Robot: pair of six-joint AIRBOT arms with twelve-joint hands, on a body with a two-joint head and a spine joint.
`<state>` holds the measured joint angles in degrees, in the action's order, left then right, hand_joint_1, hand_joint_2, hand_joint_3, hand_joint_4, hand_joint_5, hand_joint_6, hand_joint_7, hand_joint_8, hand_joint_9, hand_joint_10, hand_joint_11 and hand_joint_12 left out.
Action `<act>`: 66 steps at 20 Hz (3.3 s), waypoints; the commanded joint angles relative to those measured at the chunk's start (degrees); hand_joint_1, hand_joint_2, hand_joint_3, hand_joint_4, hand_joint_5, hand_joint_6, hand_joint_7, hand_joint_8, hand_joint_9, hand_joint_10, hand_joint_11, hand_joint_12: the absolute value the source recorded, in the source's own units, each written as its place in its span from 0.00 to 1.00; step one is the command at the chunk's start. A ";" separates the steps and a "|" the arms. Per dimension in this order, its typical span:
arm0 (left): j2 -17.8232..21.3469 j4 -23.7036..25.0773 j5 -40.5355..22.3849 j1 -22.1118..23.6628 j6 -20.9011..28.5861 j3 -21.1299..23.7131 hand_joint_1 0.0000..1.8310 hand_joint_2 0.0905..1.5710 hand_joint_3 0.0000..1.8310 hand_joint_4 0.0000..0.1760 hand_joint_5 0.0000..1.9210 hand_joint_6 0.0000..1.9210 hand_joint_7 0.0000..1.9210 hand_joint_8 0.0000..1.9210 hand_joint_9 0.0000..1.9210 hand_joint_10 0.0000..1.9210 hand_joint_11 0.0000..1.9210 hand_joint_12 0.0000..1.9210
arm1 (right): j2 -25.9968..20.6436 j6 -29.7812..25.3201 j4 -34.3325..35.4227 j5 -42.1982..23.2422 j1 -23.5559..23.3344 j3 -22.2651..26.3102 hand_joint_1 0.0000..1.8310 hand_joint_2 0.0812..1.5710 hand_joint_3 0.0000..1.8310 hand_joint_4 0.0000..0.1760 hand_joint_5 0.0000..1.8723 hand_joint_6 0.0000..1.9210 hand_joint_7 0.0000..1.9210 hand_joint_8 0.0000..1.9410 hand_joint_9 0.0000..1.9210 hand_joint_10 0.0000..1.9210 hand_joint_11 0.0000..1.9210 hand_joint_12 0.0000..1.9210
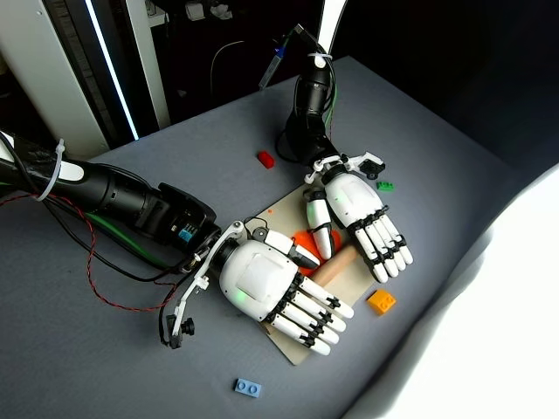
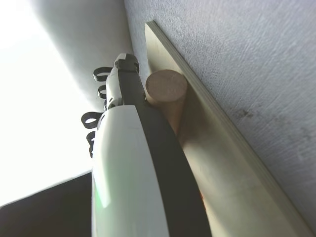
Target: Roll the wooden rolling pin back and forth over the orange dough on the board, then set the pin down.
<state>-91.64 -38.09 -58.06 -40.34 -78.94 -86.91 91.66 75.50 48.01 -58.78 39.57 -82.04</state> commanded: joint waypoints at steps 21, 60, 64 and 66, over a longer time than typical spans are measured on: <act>0.35 3.75 -3.70 0.26 3.44 -0.87 0.00 0.94 0.00 0.00 0.02 0.00 0.02 0.00 0.00 0.00 0.00 0.00 | -0.05 -0.33 -2.62 -6.45 0.59 -0.51 0.00 0.97 0.00 0.00 0.05 0.00 0.05 0.00 0.02 0.00 0.00 0.06; 3.63 -3.93 0.07 -1.07 -0.41 6.90 0.00 0.94 0.00 0.00 0.04 0.00 0.03 0.01 0.01 0.00 0.00 0.00 | -0.06 1.02 -2.64 -8.21 2.12 2.87 0.00 0.96 0.00 0.00 0.07 0.01 0.07 0.00 0.04 0.00 0.00 0.07; 4.14 -4.57 0.12 -1.16 -0.41 7.51 0.00 0.94 0.00 0.00 0.07 0.01 0.07 0.01 0.03 0.01 0.00 0.00 | -0.10 1.28 -2.64 -8.32 2.36 3.38 0.00 0.96 0.00 0.00 0.13 0.01 0.13 0.00 0.09 0.00 0.00 0.18; 4.38 -4.75 0.22 -1.15 -0.37 7.93 0.00 0.94 0.00 0.00 0.07 0.01 0.08 0.01 0.04 0.01 0.00 0.00 | -0.09 1.38 -2.64 -8.45 2.38 3.58 0.00 0.97 0.00 0.00 0.14 0.01 0.14 0.00 0.11 0.01 0.00 0.21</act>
<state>-87.29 -42.48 -56.60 -40.84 -79.85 -78.96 91.61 77.17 47.18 -63.83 41.71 -78.59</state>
